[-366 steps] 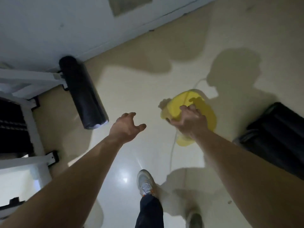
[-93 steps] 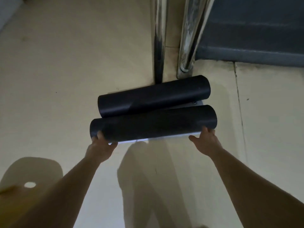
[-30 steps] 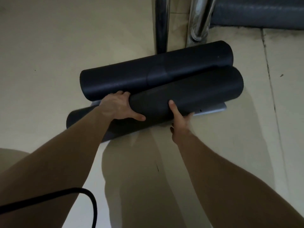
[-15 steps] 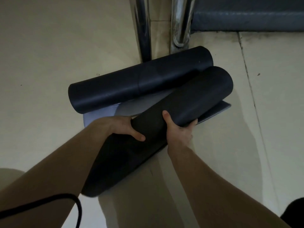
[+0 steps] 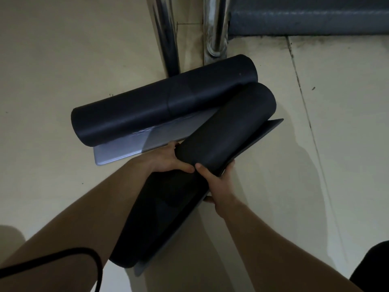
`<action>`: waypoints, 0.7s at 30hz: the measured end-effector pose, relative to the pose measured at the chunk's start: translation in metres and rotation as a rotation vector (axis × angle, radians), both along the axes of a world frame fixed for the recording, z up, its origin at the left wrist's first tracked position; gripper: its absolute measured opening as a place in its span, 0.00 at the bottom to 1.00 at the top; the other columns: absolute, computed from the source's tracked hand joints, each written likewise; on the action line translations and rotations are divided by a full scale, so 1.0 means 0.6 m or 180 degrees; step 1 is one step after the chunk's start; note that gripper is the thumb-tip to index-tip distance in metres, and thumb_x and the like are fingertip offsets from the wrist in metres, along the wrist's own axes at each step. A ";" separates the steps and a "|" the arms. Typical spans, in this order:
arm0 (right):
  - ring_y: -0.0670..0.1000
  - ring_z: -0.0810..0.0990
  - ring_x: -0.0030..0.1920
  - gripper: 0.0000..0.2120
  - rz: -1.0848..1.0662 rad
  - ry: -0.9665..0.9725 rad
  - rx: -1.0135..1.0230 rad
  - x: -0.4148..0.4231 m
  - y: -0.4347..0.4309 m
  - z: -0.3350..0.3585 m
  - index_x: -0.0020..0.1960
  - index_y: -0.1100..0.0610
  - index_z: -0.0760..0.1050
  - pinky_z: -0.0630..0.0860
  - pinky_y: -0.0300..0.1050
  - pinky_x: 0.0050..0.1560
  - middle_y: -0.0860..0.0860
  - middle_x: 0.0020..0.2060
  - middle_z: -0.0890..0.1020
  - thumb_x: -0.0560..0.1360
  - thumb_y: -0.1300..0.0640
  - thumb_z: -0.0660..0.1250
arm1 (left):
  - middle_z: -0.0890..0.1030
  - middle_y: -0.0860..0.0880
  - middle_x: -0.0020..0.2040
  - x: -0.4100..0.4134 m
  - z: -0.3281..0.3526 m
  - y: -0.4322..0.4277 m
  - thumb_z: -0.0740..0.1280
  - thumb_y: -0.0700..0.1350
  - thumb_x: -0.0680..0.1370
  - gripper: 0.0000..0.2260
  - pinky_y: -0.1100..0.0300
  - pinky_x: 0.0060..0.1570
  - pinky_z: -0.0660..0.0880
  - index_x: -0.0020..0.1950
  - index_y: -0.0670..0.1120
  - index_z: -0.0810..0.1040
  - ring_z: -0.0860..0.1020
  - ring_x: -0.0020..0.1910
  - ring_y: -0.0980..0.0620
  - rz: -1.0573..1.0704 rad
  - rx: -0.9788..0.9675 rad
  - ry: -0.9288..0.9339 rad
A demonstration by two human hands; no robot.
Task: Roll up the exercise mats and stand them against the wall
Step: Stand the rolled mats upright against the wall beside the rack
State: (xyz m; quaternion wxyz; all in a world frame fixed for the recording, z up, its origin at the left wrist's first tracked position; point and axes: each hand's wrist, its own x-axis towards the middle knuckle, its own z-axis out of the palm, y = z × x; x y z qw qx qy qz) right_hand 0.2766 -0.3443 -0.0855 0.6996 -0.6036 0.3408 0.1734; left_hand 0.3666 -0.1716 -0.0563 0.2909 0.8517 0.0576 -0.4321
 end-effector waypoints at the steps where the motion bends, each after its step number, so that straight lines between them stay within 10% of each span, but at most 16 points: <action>1: 0.52 0.81 0.62 0.47 -0.0057 -0.0092 -0.0086 0.001 0.007 0.000 0.72 0.36 0.61 0.84 0.62 0.53 0.43 0.66 0.78 0.63 0.44 0.85 | 0.72 0.50 0.70 0.001 0.003 0.001 0.79 0.62 0.65 0.50 0.54 0.63 0.71 0.79 0.53 0.56 0.73 0.60 0.50 0.0007 -0.0012 0.0009; 8: 0.52 0.79 0.65 0.64 -0.0105 0.0075 -0.0332 -0.006 0.015 0.045 0.79 0.44 0.56 0.79 0.60 0.65 0.47 0.69 0.76 0.51 0.29 0.82 | 0.76 0.55 0.60 -0.073 0.037 -0.011 0.81 0.63 0.60 0.43 0.58 0.51 0.73 0.71 0.55 0.68 0.77 0.54 0.54 0.0480 -0.0295 -0.0116; 13: 0.54 0.79 0.64 0.58 0.0638 0.0380 -0.0681 -0.076 -0.006 0.191 0.79 0.47 0.57 0.79 0.56 0.65 0.48 0.67 0.77 0.58 0.33 0.82 | 0.84 0.52 0.57 -0.224 0.162 -0.014 0.74 0.64 0.64 0.31 0.50 0.62 0.77 0.66 0.57 0.77 0.83 0.55 0.51 0.2051 -0.1169 0.0165; 21: 0.56 0.78 0.63 0.59 0.2000 0.0307 -0.1013 -0.225 0.095 0.504 0.77 0.36 0.57 0.78 0.53 0.60 0.50 0.69 0.74 0.51 0.29 0.79 | 0.77 0.47 0.66 -0.478 0.462 0.048 0.55 0.69 0.72 0.32 0.43 0.65 0.73 0.72 0.55 0.70 0.78 0.62 0.42 0.3139 -0.0632 -0.0322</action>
